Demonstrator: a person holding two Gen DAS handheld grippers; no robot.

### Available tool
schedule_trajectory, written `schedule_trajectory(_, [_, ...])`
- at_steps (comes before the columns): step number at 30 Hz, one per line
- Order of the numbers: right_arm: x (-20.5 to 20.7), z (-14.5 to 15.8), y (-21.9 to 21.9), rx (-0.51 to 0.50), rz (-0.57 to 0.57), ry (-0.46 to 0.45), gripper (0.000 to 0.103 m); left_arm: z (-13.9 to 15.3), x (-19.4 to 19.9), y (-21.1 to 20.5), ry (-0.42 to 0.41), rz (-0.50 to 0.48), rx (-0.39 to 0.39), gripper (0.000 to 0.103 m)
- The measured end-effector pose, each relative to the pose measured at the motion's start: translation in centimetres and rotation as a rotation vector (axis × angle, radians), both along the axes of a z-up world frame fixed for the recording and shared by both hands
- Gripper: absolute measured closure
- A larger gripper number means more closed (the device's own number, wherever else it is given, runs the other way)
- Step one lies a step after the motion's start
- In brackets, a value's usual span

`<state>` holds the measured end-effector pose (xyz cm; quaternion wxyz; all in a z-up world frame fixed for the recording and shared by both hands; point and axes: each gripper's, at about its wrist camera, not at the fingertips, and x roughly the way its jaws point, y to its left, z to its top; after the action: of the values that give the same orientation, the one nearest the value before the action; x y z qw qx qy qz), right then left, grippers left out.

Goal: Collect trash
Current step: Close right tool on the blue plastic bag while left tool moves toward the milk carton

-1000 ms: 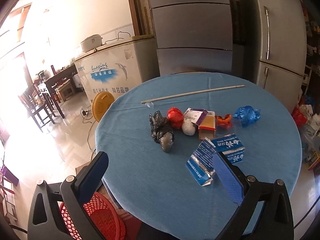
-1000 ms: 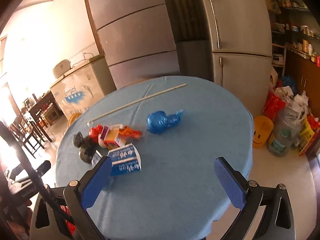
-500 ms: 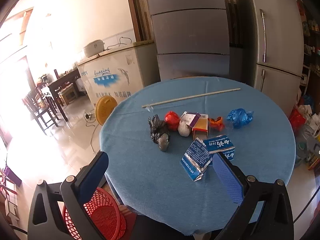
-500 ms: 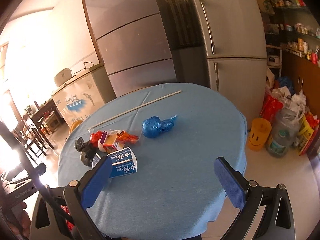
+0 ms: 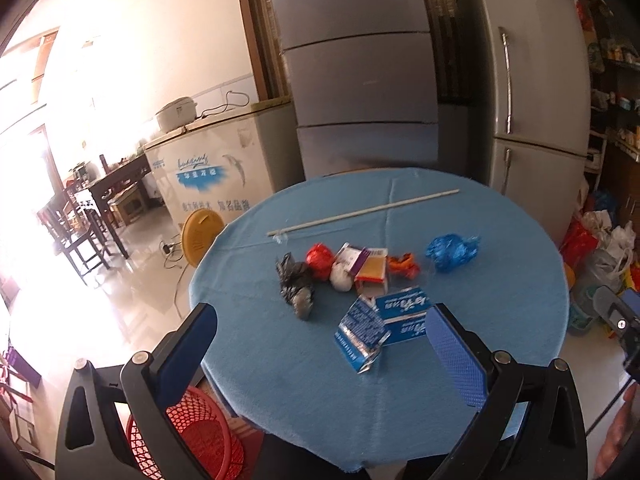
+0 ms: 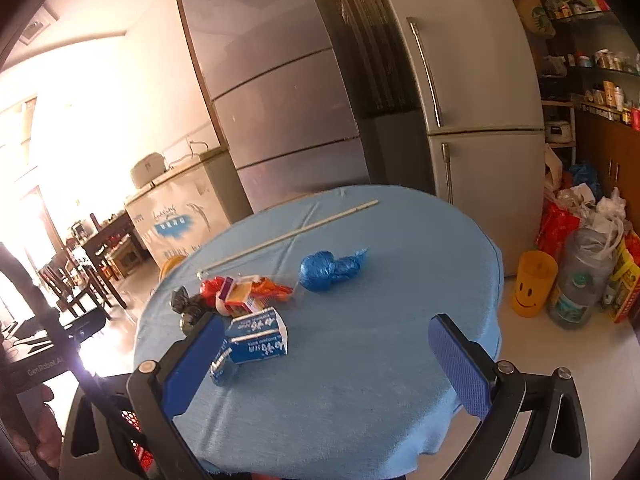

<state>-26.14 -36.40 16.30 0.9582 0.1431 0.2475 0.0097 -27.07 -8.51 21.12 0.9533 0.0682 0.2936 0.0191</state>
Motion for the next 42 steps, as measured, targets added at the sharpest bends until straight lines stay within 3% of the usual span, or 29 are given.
schedule_trajectory(7, [1.8,0.4,-1.2,0.043,0.033,0.001,0.0,0.2,1.1,-0.3,-0.002,-0.026,-0.017,0.0])
schedule_trajectory(20, [12.5,-1.1,-1.4,0.198,0.06,0.118,0.0,-3.4,9.0,1.4,0.095,-0.043,-0.033,0.0])
schedule_trajectory(34, [20.5,-5.0,-0.2,0.241,0.015,0.264,0.0,-8.3,15.1,3.2,0.204,-0.143,-0.082,0.0])
schedule_trajectory(42, [23.9,-6.8,0.6,0.254,0.008,0.328,0.0,-9.6,18.4,4.6,0.206,-0.155,-0.069,0.0])
